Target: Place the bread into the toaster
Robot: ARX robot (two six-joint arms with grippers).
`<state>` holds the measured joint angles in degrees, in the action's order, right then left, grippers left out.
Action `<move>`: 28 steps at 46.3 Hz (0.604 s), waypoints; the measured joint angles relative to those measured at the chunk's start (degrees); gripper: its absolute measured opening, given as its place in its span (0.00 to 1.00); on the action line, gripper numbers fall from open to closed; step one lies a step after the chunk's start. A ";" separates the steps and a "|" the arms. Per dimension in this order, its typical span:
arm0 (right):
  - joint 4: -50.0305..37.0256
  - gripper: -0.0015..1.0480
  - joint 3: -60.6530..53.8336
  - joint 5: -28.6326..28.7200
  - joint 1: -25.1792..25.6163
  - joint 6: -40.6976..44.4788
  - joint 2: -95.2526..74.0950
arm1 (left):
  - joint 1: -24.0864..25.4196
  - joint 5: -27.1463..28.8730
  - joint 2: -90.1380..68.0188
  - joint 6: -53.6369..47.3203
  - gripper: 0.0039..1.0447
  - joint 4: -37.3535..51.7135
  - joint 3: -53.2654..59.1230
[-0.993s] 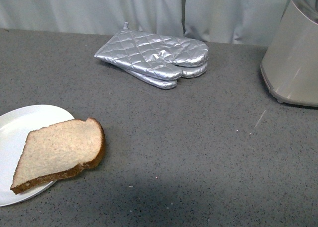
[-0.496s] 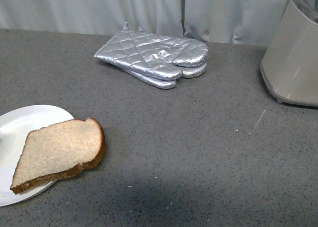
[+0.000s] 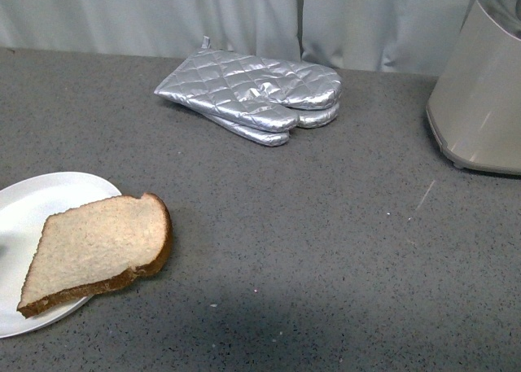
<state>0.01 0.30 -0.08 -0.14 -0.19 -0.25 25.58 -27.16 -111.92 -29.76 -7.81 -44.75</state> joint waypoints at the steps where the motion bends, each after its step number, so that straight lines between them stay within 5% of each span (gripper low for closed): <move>1: 0.00 0.91 0.00 0.00 0.00 0.00 0.00 | -0.07 -0.02 -0.02 -0.02 0.88 0.11 0.11; 14: 0.00 0.91 0.00 0.00 0.00 0.00 0.00 | -1.20 0.33 -0.15 1.42 0.43 2.60 1.57; 28: 0.00 0.91 0.00 0.00 0.00 0.00 0.00 | -1.25 0.26 -0.22 3.45 0.10 2.91 2.21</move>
<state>0.01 0.30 -0.08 -0.14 -0.19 -0.25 24.34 -26.89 -112.14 -26.30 -4.91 -42.54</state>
